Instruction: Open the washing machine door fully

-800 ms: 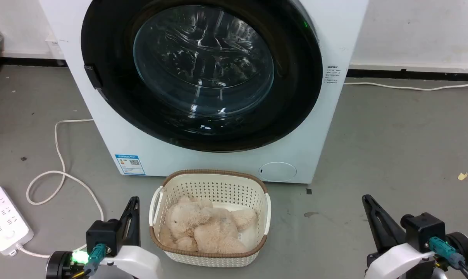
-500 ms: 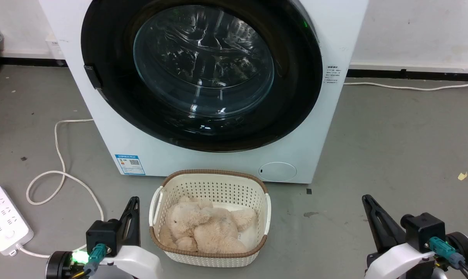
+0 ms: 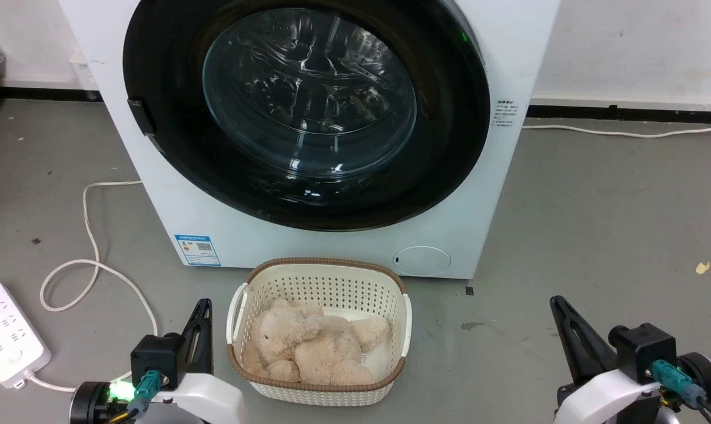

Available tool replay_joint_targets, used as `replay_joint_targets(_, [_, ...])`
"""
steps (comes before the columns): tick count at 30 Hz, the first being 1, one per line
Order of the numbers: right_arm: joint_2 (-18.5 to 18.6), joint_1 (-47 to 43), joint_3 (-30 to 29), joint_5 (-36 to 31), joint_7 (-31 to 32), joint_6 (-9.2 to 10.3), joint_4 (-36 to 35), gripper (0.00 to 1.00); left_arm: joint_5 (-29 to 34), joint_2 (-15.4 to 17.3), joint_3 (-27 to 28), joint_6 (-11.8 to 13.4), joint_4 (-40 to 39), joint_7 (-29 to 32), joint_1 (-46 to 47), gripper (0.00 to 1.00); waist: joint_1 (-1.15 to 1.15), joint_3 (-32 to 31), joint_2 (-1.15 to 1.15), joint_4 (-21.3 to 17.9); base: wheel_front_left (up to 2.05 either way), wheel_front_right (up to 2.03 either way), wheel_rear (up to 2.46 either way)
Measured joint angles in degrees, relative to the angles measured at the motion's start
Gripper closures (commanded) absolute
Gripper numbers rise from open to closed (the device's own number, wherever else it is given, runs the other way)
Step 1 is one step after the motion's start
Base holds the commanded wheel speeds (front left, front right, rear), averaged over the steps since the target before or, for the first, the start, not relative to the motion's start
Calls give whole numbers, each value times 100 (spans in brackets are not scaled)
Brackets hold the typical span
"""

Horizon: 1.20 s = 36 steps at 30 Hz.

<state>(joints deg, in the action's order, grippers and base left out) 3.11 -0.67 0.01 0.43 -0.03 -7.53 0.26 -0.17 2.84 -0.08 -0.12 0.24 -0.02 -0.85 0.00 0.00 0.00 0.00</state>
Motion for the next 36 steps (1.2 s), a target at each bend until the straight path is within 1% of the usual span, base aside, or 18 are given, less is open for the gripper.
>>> replay_joint_targets(36, [0, 0, -1, 0, 0, -1, 0, 100, 0, 0, 0, 0, 0, 1, 0, 100, 0, 0, 0, 0, 0, 0, 0])
